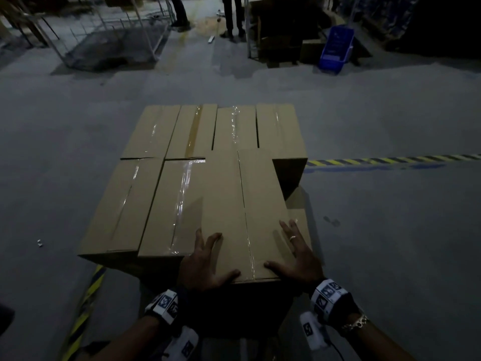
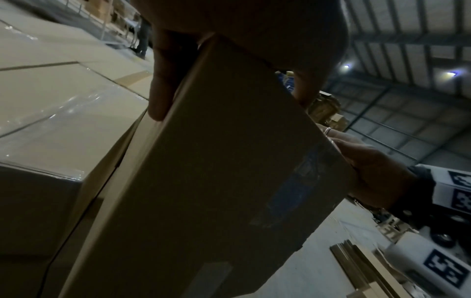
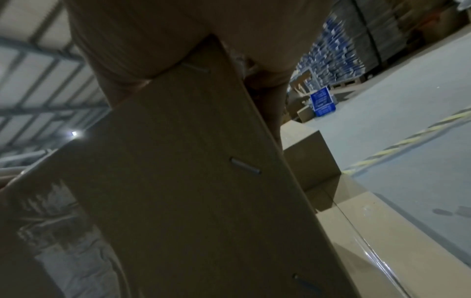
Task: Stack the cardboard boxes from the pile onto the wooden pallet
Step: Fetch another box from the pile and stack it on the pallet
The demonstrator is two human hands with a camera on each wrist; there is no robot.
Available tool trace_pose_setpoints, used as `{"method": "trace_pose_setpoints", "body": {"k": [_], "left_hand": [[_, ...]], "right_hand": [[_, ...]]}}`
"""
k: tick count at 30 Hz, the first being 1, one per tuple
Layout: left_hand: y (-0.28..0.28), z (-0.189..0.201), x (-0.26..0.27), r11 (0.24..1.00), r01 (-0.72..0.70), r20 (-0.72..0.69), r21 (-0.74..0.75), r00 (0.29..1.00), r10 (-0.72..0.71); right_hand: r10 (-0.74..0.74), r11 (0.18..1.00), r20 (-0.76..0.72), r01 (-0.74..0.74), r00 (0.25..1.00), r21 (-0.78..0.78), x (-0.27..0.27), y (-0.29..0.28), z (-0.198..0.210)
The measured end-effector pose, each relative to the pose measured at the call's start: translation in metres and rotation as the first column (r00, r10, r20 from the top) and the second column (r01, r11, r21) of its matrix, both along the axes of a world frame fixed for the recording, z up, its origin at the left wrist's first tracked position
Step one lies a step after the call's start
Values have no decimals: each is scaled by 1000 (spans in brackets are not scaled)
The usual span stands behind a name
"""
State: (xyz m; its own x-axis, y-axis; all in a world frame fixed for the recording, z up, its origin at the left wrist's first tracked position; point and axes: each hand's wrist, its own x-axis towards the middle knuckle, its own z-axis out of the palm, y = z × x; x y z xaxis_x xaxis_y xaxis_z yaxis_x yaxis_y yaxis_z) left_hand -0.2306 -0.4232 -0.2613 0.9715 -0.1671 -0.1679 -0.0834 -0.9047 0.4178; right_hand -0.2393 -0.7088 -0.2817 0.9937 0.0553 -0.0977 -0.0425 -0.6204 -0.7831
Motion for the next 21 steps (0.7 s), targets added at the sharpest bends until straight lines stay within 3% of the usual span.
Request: {"method": "trace_pose_setpoints", "body": {"k": [12,21], "left_hand": [[44,-77,103,999,45,-147,29,988,-40],[55,-181,133,993,115,-232,23,967,-106]], "right_hand": [[-42,997,-102,36,994,-61,93,42,-70],[-22,998,-177,11,984,-65,123,49,-170]]}}
